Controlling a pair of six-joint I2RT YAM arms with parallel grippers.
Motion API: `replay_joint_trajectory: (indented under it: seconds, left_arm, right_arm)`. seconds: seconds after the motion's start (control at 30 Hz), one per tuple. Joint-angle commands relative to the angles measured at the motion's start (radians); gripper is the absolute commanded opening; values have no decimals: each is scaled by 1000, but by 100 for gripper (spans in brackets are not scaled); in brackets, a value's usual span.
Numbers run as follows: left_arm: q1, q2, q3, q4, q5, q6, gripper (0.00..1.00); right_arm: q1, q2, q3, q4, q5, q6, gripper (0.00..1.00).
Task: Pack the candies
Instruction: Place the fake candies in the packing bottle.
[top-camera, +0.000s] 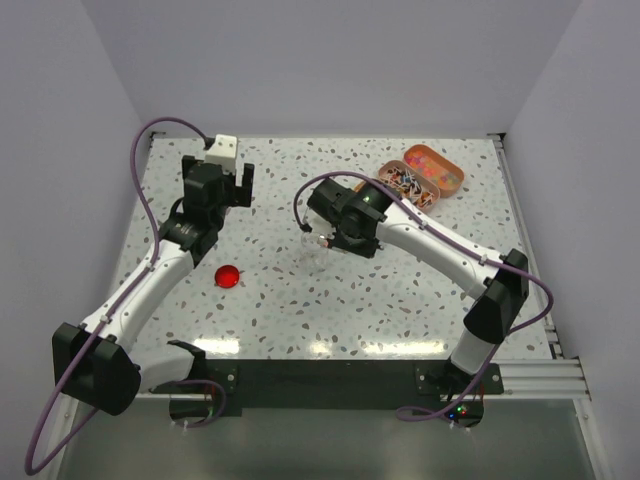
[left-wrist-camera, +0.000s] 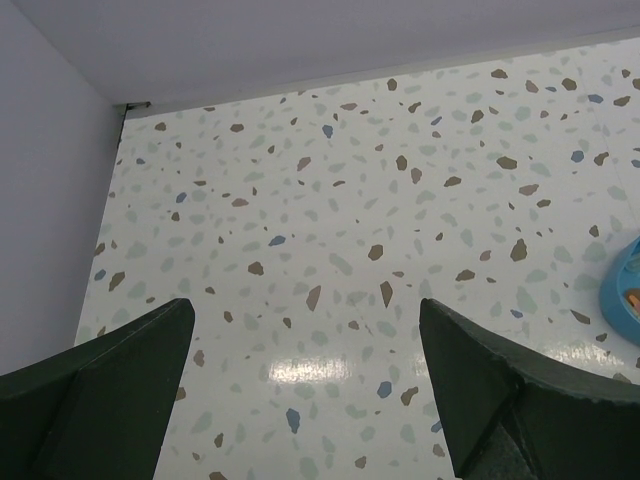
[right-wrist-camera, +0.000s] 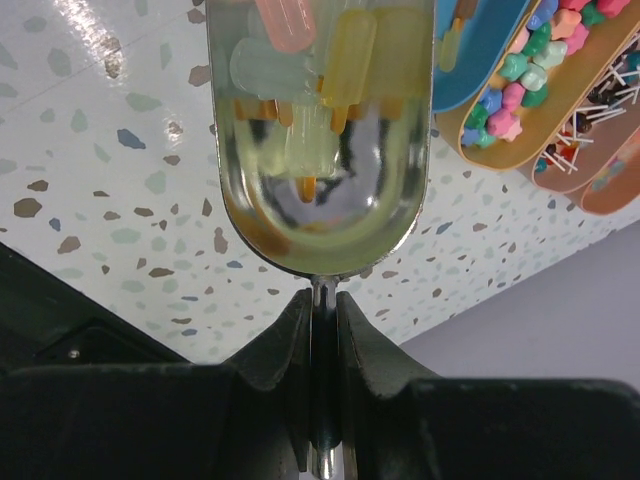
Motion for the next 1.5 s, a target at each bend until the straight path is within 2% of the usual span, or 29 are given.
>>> replay_joint_trajectory:
  seconds: [0.0, 0.77, 1.47]
  left_arm:
    - [-4, -15, -4, 58, -15, 16, 100]
    - [-4, -9, -7, 57, -11, 21, 100]
    - [-4, -9, -7, 60, -3, 23, 100]
  right_arm:
    - [19, 7, 44, -38, 67, 5, 0]
    - [112, 44, 56, -76, 262, 5, 0]
    - [167, 53, -6, -74, 411, -20, 0]
